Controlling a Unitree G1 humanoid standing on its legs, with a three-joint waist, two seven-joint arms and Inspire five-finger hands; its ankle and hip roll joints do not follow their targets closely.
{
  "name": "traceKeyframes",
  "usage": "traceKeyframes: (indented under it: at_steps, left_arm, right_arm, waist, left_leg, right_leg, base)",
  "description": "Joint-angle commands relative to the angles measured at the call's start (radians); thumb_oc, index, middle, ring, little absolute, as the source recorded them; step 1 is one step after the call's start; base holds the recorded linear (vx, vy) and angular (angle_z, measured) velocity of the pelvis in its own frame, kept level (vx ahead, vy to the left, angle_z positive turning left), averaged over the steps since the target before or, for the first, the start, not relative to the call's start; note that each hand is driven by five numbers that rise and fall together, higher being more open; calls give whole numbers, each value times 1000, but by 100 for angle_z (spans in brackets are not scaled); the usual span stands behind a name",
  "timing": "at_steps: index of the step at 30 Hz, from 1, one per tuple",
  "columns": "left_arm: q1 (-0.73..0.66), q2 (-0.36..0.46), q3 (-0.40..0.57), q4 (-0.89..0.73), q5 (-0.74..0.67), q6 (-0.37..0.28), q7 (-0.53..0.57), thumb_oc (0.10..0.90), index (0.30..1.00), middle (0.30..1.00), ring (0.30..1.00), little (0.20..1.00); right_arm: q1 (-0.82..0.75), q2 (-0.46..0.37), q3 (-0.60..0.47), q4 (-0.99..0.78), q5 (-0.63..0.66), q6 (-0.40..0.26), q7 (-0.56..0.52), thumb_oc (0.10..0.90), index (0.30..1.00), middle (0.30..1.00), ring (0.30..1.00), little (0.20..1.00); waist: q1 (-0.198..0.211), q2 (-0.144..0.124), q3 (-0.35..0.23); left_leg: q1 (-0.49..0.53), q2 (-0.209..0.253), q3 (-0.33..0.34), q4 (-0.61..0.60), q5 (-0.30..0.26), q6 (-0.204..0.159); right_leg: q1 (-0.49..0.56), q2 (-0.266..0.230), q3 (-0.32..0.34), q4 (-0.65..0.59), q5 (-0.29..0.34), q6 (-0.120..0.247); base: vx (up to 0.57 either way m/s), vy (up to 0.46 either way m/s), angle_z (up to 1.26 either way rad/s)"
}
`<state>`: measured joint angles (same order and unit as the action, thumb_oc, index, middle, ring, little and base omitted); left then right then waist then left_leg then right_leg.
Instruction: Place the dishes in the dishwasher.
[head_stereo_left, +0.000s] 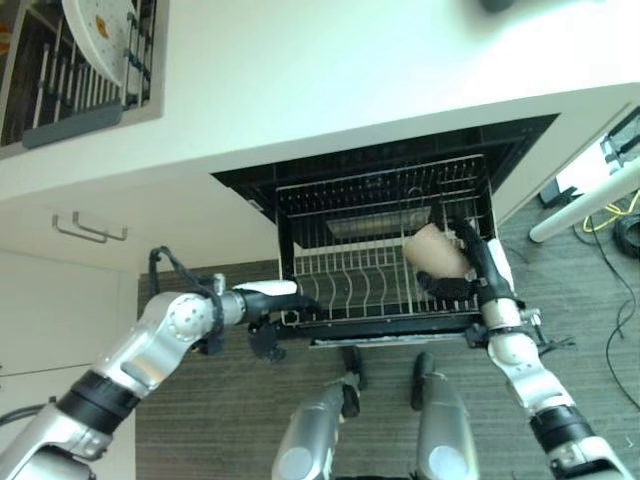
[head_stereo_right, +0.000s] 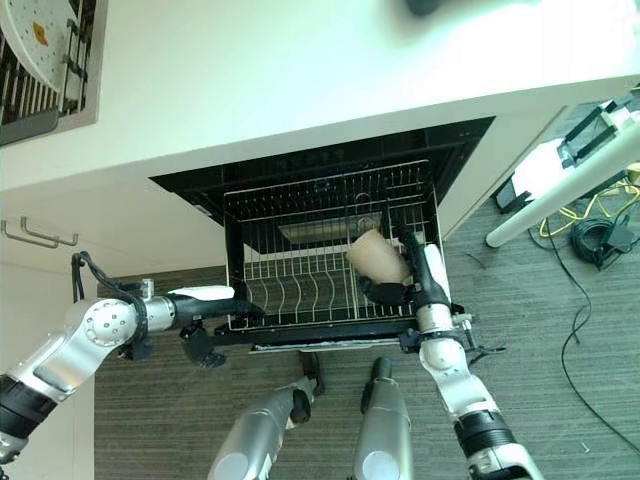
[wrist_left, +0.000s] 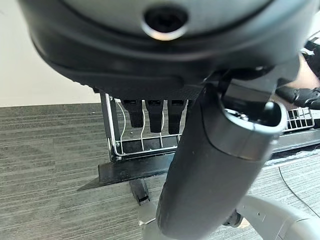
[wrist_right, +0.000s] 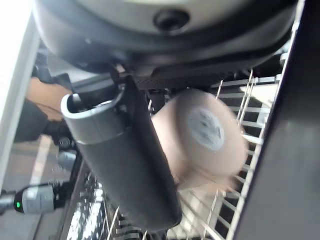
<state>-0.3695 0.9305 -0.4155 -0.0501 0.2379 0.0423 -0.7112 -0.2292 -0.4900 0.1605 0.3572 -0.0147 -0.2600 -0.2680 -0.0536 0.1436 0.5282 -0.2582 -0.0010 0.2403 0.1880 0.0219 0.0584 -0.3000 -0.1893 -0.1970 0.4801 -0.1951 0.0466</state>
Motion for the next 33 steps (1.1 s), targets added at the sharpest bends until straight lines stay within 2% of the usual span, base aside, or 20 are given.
traceKeyframes:
  at_steps: [1, 4, 11, 16, 19, 20, 21, 24, 28, 29, 32, 33]
  left_arm:
    - [-10, 18, 87, -51, -48, -47, 7, 800, 900, 900, 900, 900]
    - [-8, 19, 89, -49, -52, -47, 9, 800, 900, 900, 900, 900]
    - [23, 18, 120, -53, -44, -51, 3, 800, 900, 900, 900, 900]
    - [49, 20, 139, -59, -44, -53, 9, 800, 900, 900, 900, 900]
    - [51, 23, 146, -54, -44, -55, 10, 800, 900, 900, 900, 900]
    - [52, 23, 144, -50, -41, -57, 11, 800, 900, 900, 900, 900]
    - [54, 23, 148, -46, -42, -57, 16, 800, 900, 900, 900, 900]
    - [71, 20, 160, -45, -39, -52, 24, 800, 900, 900, 900, 900]
    - [106, 14, 189, -35, -25, -48, 64, 800, 900, 900, 900, 900]
    - [122, 6, 200, -26, -17, -50, 98, 800, 900, 900, 900, 900]
    - [158, -10, 221, -8, -4, -51, 175, 800, 900, 900, 900, 900]
    - [174, -21, 236, 1, -2, -52, 204, 800, 900, 900, 900, 900]
  right_arm:
    - [57, -97, -89, -51, 18, -51, -28, 800, 900, 900, 900, 900]
    - [63, -98, -95, -56, 25, -74, -9, 800, 900, 900, 900, 900]
    - [103, -87, -100, -121, 51, -64, 59, 800, 900, 900, 900, 900]
    - [132, -84, -106, -149, 72, -70, 66, 800, 900, 900, 900, 900]
    - [141, -79, -112, -162, 80, -82, 60, 800, 900, 900, 900, 900]
    - [144, -78, -114, -164, 85, -86, 59, 800, 900, 900, 900, 900]
    - [147, -76, -118, -176, 83, -99, 52, 800, 900, 900, 900, 900]
    - [161, -75, -132, -201, 100, -130, 46, 800, 900, 900, 900, 900]
    - [183, -72, -170, -263, 124, -191, 14, 800, 900, 900, 900, 900]
    - [186, -71, -183, -281, 139, -207, 0, 800, 900, 900, 900, 900]
    - [190, -67, -206, -313, 141, -255, -38, 800, 900, 900, 900, 900]
    - [189, -66, -217, -324, 151, -268, -44, 800, 900, 900, 900, 900]
  waist:
    - [-36, 83, -8]
    - [-39, 85, -8]
    - [-50, 82, -8]
    - [-58, 77, -8]
    - [-63, 78, -8]
    - [-64, 72, -8]
    - [-66, 74, -8]
    - [-70, 69, -8]
    - [-75, 59, -8]
    - [-74, 52, -8]
    - [-72, 48, -8]
    - [-69, 42, -9]
  left_leg:
    - [30, 1, -29, 112, -204, 12]
    - [33, 2, -27, 112, -206, 12]
    - [33, 4, -21, 112, -208, 13]
    - [48, -4, -26, 112, -225, 12]
    - [33, 4, -10, 112, -213, 19]
    - [48, -4, -20, 112, -228, 15]
    - [33, 4, -8, 112, -214, 21]
    - [49, -2, -16, 112, -230, 18]
    - [43, 7, -3, 112, -221, 26]
    - [62, 3, -14, 112, -237, 22]
    - [69, 16, -5, 112, -232, 26]
    - [92, 11, -18, 112, -250, 22]
  right_leg:
    - [27, 31, -20, -52, -35, -15]
    - [28, 31, -20, -51, -37, -15]
    - [22, 34, -14, -47, -40, -15]
    - [32, 32, 3, -43, -61, -6]
    - [13, 35, -4, -42, -44, -13]
    - [28, 33, 9, -42, -62, -5]
    - [12, 35, -1, -41, -44, -12]
    - [27, 38, 15, -45, -60, -5]
    - [21, 45, 8, -45, -45, -10]
    - [44, 47, 19, -51, -60, -2]
    - [61, 54, 0, -65, -47, -7]
    - [90, 55, 8, -74, -63, 1]
  base:
    - [0, 0, 0]
    - [0, 0, 0]
    - [0, 0, 0]
    - [30, 23, -3]
    - [-24, 11, -5]
    - [1, 7, -4]
    - [5, 10, -5]
    - [-2, 11, -8]
    - [-19, -17, -3]
    - [28, -39, -1]
    - [-76, -57, -1]
    - [26, -52, -1]
